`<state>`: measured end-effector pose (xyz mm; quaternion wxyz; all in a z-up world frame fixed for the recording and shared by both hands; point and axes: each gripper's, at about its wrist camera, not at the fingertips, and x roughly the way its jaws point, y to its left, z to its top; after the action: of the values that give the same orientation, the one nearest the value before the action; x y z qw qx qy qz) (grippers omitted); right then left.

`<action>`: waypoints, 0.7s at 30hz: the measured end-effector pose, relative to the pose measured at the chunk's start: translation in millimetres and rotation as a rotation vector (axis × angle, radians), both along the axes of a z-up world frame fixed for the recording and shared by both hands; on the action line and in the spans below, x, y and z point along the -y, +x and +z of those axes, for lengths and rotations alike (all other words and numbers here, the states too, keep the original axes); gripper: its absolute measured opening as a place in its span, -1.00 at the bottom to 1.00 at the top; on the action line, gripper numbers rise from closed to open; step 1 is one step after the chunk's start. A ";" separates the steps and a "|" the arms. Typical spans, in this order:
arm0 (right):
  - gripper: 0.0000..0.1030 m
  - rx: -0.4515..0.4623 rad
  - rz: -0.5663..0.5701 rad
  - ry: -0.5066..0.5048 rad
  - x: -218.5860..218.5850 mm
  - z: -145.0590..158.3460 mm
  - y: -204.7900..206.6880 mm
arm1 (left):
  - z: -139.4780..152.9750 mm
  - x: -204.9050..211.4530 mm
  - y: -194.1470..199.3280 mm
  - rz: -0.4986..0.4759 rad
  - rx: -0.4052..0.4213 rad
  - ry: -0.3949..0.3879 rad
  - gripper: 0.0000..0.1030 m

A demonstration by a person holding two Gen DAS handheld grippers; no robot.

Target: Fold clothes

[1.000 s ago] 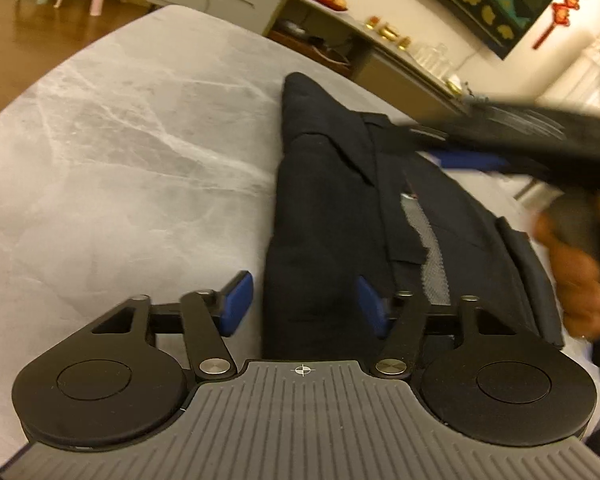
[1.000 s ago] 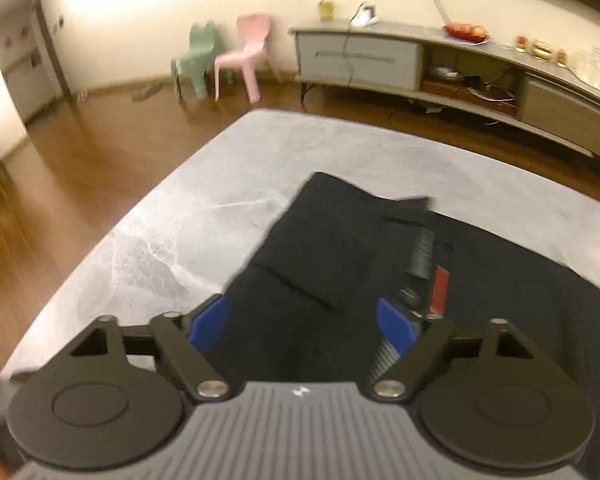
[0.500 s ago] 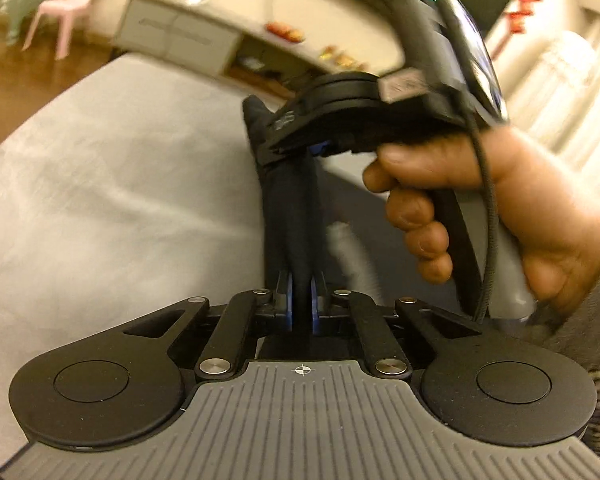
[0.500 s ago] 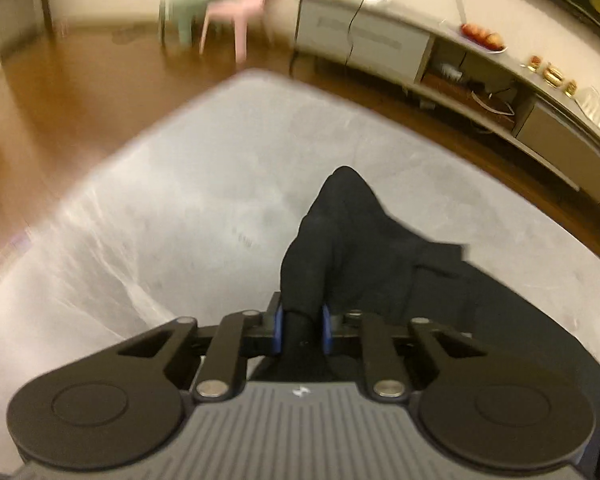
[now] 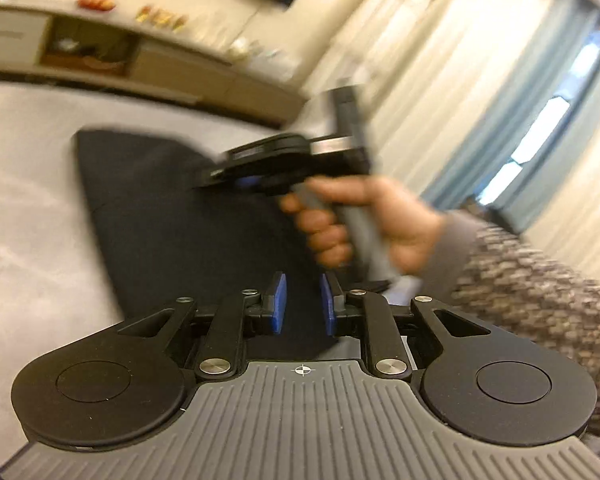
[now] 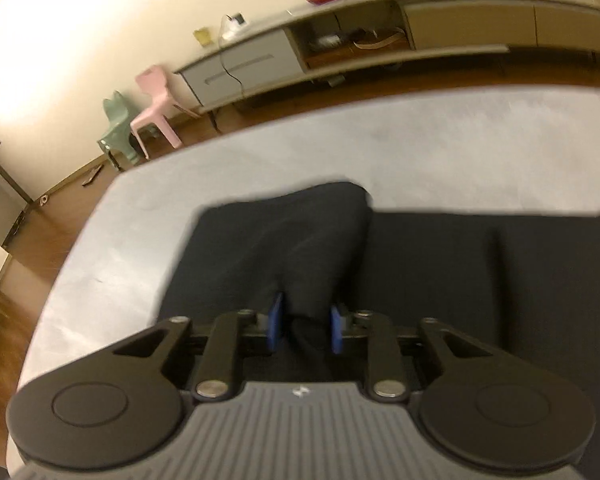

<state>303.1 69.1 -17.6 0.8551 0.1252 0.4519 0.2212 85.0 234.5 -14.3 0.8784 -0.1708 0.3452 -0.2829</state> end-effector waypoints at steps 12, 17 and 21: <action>-0.41 0.129 0.150 -0.113 40.8 -11.5 -140.1 | -43.5 37.8 36.4 0.117 -0.094 0.380 -0.86; -0.21 0.150 0.090 -0.106 94.6 16.1 -153.0 | -22.3 57.9 19.2 0.090 0.007 0.386 -0.73; -0.14 0.111 -0.009 -0.140 140.4 3.7 -149.0 | -39.5 75.3 25.4 0.069 -0.006 0.438 -0.63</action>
<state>154.2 -71.3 -13.8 0.8865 0.0548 0.4175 0.1918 110.4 159.2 -53.8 0.9027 0.0114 0.3949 -0.1703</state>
